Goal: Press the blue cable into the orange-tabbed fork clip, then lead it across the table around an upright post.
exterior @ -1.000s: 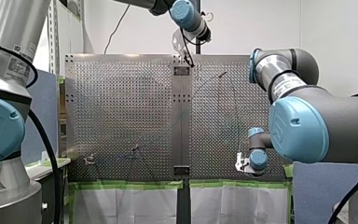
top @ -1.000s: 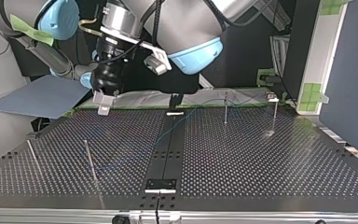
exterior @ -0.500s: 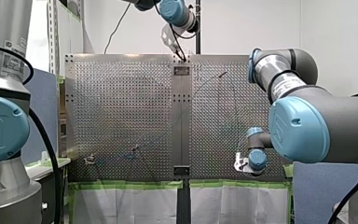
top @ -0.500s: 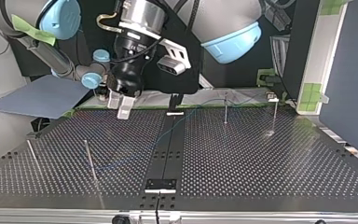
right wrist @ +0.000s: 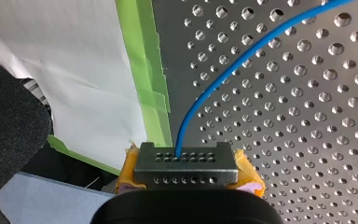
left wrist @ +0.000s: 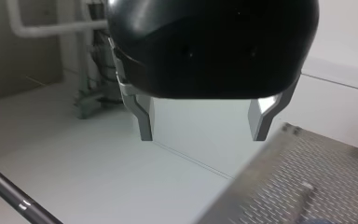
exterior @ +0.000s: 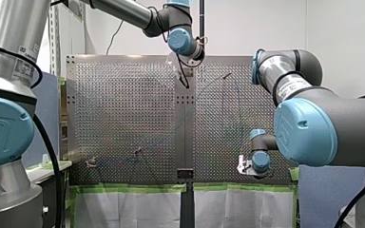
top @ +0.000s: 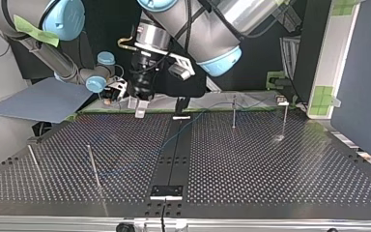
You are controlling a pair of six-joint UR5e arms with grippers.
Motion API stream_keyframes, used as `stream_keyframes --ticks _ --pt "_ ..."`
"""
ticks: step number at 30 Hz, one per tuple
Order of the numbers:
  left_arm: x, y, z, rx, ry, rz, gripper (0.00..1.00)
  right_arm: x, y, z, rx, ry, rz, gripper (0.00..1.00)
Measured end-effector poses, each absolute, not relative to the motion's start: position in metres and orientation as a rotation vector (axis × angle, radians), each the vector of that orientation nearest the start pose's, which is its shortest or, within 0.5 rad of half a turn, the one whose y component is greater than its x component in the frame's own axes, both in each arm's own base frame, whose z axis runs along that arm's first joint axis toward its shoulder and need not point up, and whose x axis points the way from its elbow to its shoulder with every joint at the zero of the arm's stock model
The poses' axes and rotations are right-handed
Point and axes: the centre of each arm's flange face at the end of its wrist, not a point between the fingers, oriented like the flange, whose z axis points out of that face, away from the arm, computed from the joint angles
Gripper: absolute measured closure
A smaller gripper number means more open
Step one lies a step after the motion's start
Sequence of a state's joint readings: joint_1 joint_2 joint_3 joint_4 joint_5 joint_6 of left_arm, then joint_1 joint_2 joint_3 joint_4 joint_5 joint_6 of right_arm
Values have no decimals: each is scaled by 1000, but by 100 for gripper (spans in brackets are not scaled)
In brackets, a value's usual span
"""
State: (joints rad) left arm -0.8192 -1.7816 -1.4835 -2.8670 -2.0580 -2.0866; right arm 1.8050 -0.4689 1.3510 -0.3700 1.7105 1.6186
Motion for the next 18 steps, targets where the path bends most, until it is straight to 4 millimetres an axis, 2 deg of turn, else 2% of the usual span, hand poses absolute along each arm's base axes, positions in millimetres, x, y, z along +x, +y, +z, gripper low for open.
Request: stream_keyframes --ticks 4,18 --pt "340 -483 416 -187 1489 -723 0 271 -620 -83 1658 -1493 949 100" --pt "350 -466 368 -181 1491 -693 0 271 -620 -83 1657 -1493 948 100"
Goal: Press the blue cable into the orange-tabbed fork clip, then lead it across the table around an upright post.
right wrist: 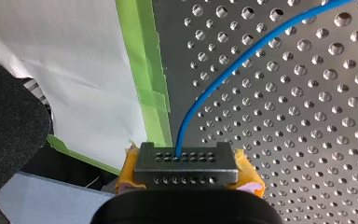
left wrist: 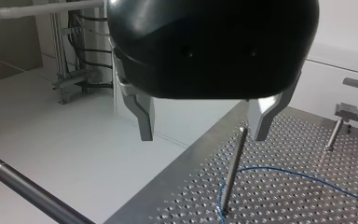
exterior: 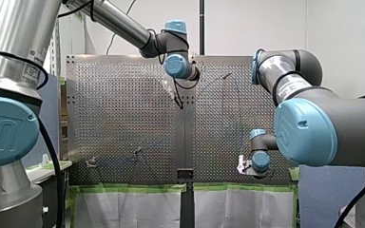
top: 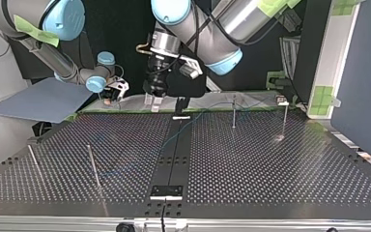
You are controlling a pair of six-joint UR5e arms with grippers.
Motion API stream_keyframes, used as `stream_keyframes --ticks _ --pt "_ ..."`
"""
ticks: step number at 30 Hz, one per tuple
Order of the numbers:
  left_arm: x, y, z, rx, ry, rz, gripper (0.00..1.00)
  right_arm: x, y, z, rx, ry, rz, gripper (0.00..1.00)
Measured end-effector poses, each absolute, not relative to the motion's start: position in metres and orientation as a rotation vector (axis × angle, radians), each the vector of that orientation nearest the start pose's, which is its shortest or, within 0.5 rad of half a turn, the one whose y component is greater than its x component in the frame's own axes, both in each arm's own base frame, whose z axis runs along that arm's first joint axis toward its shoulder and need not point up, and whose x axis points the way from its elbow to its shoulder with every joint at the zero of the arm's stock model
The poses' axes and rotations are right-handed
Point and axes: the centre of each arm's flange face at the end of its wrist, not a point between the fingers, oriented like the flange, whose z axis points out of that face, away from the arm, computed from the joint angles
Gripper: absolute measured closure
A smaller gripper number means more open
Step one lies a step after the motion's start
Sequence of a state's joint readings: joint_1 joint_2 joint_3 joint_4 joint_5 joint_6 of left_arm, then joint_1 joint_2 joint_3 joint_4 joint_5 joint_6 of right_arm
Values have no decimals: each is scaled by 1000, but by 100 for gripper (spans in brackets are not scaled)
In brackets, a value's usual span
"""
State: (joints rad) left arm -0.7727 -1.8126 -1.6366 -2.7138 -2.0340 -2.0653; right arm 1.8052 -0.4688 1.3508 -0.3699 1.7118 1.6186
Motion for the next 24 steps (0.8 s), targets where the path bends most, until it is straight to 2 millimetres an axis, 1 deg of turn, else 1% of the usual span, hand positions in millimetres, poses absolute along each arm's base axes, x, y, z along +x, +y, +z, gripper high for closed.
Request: stream_keyframes --ticks 4,9,13,24 --pt "353 -460 357 -176 1490 -694 0 271 -620 -83 1657 -1493 948 100" --pt "359 -448 340 -189 1487 -679 0 271 -619 -84 1657 -1494 948 100" --pt "369 -433 326 -196 1483 -661 0 271 -620 -84 1657 -1493 948 100" --pt "390 -399 296 -159 1479 -616 0 272 -619 -83 1660 -1491 950 100"
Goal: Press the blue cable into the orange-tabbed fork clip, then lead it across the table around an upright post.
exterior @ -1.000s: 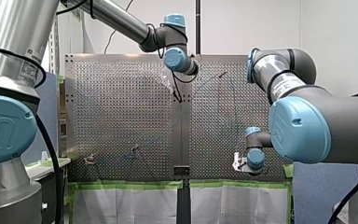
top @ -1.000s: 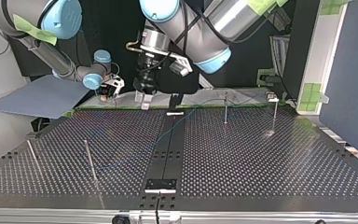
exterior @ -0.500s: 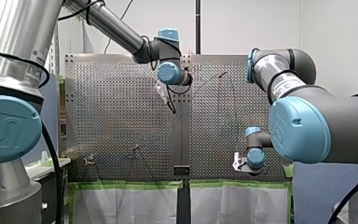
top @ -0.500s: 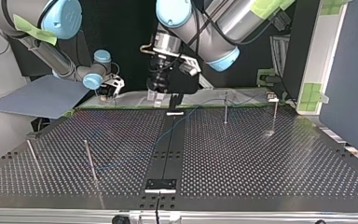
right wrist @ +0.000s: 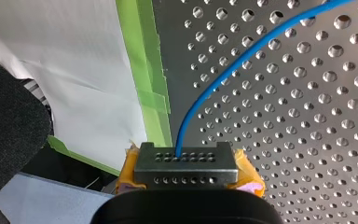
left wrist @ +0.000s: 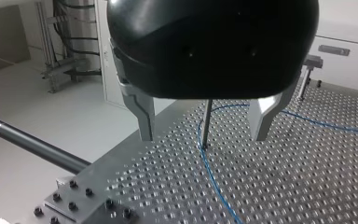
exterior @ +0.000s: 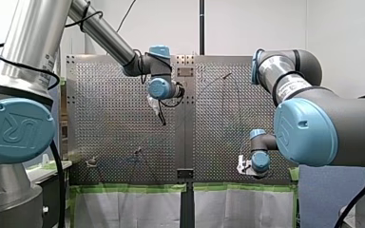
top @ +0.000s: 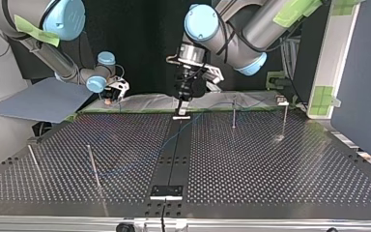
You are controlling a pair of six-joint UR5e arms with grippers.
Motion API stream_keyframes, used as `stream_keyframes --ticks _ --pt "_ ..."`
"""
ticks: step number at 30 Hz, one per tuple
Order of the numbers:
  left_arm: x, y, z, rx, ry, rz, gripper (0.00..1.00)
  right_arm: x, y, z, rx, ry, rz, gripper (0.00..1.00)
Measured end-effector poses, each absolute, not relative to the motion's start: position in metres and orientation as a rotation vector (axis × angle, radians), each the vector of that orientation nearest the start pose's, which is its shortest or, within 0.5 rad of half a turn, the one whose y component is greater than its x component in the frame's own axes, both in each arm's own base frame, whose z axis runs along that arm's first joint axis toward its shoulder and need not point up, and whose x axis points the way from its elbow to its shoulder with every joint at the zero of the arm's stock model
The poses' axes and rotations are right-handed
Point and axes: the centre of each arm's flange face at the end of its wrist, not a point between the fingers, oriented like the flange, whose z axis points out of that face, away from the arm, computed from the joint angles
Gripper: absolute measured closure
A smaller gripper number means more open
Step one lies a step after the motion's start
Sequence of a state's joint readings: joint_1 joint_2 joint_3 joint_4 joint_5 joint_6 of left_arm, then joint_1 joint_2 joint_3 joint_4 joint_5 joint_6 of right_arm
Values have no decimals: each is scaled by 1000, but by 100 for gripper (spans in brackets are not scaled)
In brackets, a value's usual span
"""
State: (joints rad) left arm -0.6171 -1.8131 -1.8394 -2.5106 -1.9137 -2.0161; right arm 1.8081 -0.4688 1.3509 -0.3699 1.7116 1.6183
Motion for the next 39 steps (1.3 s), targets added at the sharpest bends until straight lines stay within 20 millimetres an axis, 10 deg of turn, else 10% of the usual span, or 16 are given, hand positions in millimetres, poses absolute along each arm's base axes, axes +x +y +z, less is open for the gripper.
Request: stream_keyframes --ticks 17,39 --pt "411 -339 248 -138 1475 -591 0 277 -617 -83 1668 -1483 951 100" --pt "367 -313 192 -119 1475 -583 0 278 -616 -83 1669 -1482 952 100"
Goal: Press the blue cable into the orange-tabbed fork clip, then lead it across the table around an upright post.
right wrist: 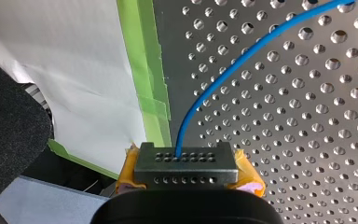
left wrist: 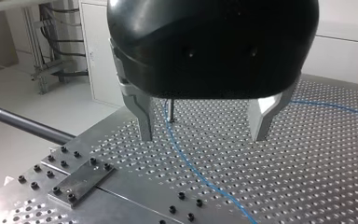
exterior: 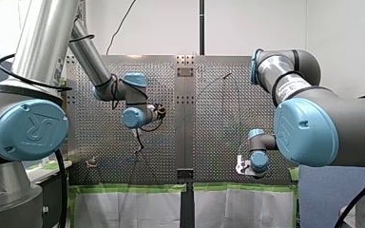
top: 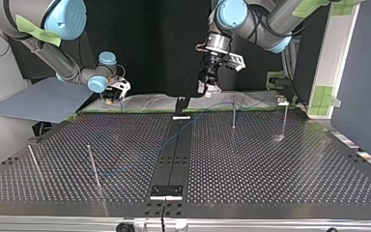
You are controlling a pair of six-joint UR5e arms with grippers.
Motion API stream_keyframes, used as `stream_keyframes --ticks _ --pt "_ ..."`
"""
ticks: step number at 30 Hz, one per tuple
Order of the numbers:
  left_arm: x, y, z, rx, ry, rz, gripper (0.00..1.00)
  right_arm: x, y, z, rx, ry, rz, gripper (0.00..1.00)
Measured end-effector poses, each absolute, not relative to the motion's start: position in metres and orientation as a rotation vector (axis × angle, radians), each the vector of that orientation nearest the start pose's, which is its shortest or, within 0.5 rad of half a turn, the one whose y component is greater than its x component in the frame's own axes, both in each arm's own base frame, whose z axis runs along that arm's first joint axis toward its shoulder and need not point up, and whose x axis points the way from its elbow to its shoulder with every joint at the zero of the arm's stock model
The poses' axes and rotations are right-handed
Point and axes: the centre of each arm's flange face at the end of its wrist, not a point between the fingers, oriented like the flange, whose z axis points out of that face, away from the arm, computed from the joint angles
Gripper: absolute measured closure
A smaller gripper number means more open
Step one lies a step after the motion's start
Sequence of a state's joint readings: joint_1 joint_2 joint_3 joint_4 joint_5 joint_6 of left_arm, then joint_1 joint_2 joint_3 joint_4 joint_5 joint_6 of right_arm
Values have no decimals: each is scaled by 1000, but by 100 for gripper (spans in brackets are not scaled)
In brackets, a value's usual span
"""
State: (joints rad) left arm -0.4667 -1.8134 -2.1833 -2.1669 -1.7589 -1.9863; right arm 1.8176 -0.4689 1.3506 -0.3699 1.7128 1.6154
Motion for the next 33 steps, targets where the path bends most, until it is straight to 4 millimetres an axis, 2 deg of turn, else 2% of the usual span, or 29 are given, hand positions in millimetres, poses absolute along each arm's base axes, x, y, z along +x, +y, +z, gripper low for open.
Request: stream_keyframes --ticks 24,33 --pt "301 -282 140 -88 1510 -571 0 279 -614 -84 1683 -1488 942 100" --pt "296 -279 136 -86 1522 -567 0 279 -613 -84 1684 -1488 942 100"
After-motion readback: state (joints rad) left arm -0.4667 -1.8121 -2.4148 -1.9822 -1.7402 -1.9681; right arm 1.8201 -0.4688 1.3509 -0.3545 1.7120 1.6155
